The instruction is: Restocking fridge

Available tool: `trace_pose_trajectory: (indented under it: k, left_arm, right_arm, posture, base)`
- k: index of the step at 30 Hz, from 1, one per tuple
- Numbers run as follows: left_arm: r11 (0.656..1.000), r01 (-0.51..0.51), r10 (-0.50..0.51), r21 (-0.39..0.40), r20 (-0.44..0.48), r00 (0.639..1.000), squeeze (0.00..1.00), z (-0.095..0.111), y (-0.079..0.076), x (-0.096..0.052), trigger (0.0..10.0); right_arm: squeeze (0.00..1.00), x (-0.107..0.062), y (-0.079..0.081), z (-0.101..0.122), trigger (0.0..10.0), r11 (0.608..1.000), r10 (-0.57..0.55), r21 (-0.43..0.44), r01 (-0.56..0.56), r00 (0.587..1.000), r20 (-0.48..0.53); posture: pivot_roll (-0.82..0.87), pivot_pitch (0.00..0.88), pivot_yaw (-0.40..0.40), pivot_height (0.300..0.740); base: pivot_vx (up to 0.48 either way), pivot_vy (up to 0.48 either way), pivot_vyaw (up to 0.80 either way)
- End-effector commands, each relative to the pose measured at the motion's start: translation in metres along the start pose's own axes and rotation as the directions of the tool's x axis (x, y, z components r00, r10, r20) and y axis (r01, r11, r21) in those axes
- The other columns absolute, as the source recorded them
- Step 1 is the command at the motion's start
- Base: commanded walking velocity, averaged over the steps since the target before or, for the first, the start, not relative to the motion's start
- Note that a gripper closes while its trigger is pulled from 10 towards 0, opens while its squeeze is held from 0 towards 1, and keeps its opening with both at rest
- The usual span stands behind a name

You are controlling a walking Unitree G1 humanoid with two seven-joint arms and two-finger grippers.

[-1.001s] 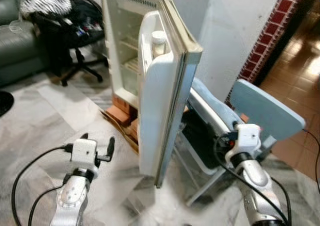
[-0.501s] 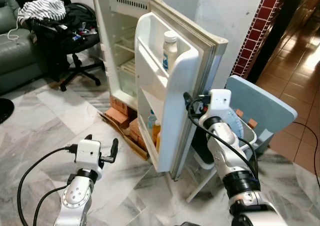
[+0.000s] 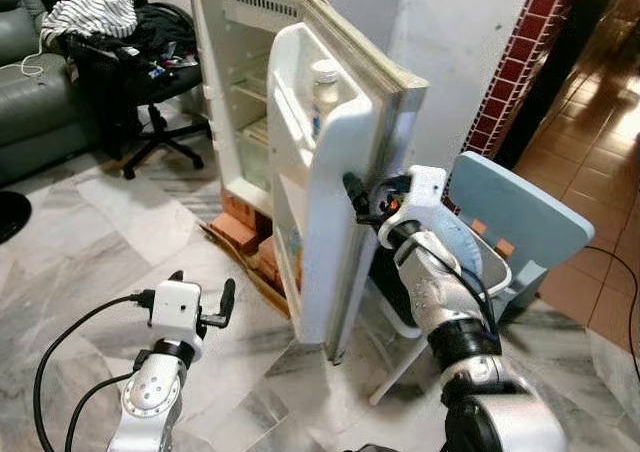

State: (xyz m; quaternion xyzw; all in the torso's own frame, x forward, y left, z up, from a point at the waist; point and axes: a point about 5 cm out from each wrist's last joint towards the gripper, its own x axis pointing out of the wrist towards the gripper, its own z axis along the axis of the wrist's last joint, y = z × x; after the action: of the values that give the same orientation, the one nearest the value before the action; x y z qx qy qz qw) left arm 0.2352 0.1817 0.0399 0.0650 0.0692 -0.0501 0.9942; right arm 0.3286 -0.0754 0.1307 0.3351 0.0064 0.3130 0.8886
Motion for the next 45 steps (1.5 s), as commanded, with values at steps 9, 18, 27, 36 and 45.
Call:
trace_pose_trajectory:
  k: [9, 18, 27, 36, 45]
  left_arm:
    - [1.0, -0.002, 0.002, 0.01, -0.002, 1.0, 0.0, 0.001, 0.0, 0.001, 10.0]
    - [1.0, -0.015, 0.015, -0.023, -0.025, 1.0, 0.0, -0.001, 0.0, 0.004, 10.0]
    - [0.999, -0.036, 0.035, -0.032, -0.019, 0.999, 0.0, 0.001, 0.006, 0.005, 10.0]
    - [0.999, -0.023, 0.023, -0.038, 0.009, 1.0, 0.0, 0.006, 0.005, 0.009, 10.0]
    - [0.999, -0.026, 0.027, -0.04, 0.026, 0.999, 0.0, 0.01, 0.01, 0.009, 10.0]
  right_arm:
    - [0.0, -0.043, 0.036, 0.0, 10.0, 0.861, 0.504, 0.056, -0.505, 0.836, -0.216]
    - [0.0, -0.069, -0.018, -0.005, 10.0, 0.96, 0.098, -0.223, -0.171, 0.947, -0.304]
    - [0.0, -0.093, -0.057, 0.005, 10.0, 0.784, -0.424, -0.489, 0.383, 0.905, 0.029]
    - [0.0, -0.104, -0.071, 0.003, 10.0, 0.7, -0.54, -0.496, 0.514, 0.835, 0.105]
    - [0.0, -0.104, -0.073, -0.002, 10.0, 0.666, -0.568, -0.509, 0.545, 0.813, 0.127]
  posture:
    - [0.1, 0.0, -0.039, 0.74]
    - [0.09, 0.0, -0.031, 0.74]
    - [0.07, 0.0, -0.024, 0.74]
    - [0.06, 0.0, -0.026, 0.74]
    - [0.06, 0.0, -0.027, 0.74]
  base:
    - [0.0, 0.0, 0.0]
    - [0.0, 0.03, 0.0]
    - [0.0, 0.48, 0.0]
    - [0.0, 0.48, -0.1]
    - [0.0, 0.48, -0.64]
